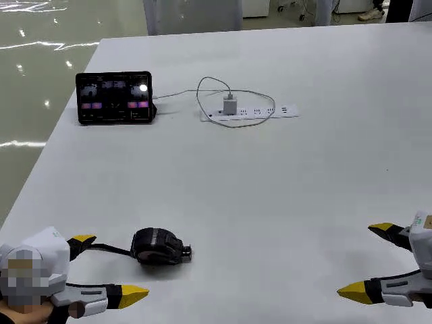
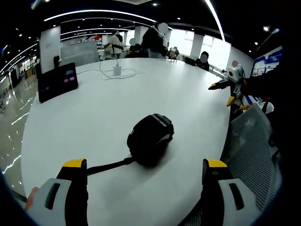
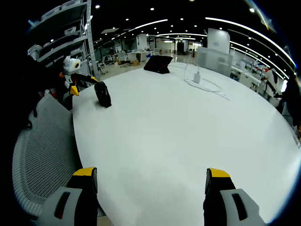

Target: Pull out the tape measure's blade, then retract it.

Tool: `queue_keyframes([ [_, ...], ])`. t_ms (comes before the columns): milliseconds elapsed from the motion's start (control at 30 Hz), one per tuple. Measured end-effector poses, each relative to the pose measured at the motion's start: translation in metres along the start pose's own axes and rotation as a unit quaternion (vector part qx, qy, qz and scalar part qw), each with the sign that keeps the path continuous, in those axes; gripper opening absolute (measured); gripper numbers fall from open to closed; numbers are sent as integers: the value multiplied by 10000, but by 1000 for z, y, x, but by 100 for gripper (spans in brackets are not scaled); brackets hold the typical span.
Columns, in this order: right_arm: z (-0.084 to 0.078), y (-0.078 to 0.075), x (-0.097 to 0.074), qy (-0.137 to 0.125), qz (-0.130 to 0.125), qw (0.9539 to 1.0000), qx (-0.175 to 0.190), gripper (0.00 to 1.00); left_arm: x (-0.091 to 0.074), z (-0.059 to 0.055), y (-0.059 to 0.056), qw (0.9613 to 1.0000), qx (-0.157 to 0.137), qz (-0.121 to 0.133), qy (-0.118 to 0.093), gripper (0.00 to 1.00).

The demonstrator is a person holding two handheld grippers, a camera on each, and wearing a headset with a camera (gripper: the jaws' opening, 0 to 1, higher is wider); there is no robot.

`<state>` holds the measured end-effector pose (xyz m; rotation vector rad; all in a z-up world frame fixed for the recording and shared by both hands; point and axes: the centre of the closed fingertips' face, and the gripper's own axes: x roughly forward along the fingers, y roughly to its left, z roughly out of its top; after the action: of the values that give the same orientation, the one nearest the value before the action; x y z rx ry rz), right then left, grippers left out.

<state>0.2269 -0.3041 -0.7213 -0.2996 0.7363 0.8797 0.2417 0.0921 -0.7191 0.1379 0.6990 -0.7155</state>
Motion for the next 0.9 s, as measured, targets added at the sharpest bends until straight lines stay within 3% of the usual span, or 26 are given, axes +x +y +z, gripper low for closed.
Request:
queue_keyframes([
  [267, -8, -9, -13, 5, -90, 9999, 102, 99, 0, -1, -4, 10000, -3, -71, 50, 99],
  [567, -22, -22, -26, 44, -275, 9994, 207, 99, -6, -6, 3, 9998, 135, 94, 95, 99],
  [900, -35, -15, -27, 189, -184, 9994, 221, 99, -7, -8, -2, 9998, 164, 29, 145, 99],
])
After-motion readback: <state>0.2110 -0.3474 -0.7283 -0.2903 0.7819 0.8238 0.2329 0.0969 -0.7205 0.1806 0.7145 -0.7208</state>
